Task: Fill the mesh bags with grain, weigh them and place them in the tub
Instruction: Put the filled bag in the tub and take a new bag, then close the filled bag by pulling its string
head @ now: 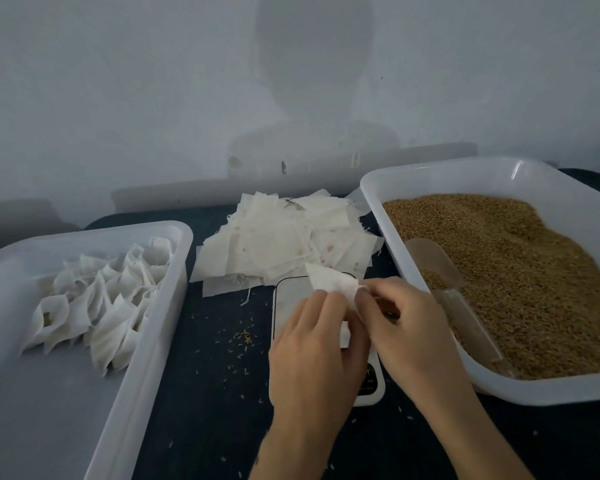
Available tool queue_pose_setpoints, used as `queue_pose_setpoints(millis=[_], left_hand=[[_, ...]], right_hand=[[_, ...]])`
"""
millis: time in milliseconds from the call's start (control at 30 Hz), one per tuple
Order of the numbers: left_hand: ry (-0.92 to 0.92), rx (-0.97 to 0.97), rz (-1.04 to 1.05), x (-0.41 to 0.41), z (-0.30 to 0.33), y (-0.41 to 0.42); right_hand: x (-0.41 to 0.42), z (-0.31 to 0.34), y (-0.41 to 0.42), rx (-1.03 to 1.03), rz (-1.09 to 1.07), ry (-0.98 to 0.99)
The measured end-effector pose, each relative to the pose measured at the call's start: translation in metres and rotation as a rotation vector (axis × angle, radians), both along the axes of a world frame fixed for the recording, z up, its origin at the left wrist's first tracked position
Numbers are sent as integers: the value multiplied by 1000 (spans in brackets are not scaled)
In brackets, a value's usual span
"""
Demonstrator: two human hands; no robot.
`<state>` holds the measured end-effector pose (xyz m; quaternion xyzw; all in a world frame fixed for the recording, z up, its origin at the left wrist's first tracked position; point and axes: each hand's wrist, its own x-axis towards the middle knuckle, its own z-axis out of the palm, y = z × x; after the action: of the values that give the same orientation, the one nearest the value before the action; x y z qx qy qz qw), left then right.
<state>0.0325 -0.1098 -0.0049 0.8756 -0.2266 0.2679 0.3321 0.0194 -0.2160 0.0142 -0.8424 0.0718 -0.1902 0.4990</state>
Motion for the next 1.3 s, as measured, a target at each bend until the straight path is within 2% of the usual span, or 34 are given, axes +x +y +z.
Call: queue_pose_setpoints(millis=[100, 167, 233, 300, 333, 400, 567, 700, 800, 900, 967, 1033, 1067, 1167, 1233, 1300], left_hand=[[215, -266, 36, 1, 2, 2], [286, -370, -18, 2, 8, 6], [265, -270, -162, 2, 16, 15], [290, -29, -396, 6, 16, 26], [312, 98, -440, 9, 17, 29], [315, 218, -415, 11, 19, 29], [277, -60, -227, 10, 6, 18], [223, -109, -170, 9, 3, 11], [257, -178, -165, 5, 2, 4], [393, -260, -196, 0, -2, -5], [499, -342, -231, -4, -4, -11], [597, -415, -253, -6, -3, -15], [635, -436, -253, -7, -3, -16], [701, -476, -263, -8, -4, -18], [696, -480, -266, -8, -4, -20], [692, -485, -272, -7, -4, -21]], right_hand=[[-3, -1, -3, -354, -48, -34], [-6, 4, -4, -383, -31, -20], [-9, 9, -7, -327, 1, -26], [-10, 16, -11, -300, 52, -7], [-11, 20, -12, -291, 76, 5], [-13, 25, -13, -228, 115, 16], [-16, 30, -10, -278, 228, -41], [-16, 27, -15, -324, 210, -60], [-16, 24, -20, -408, 191, -91], [-17, 22, -23, -573, 196, -4], [-19, 25, -38, -516, 186, 31], [-16, 30, -68, -423, 73, 72], [-11, 32, -87, -495, 19, 163], [8, 23, -128, -811, 44, 679], [20, 8, -132, -899, 89, 792], [28, 0, -129, -965, 98, 783]])
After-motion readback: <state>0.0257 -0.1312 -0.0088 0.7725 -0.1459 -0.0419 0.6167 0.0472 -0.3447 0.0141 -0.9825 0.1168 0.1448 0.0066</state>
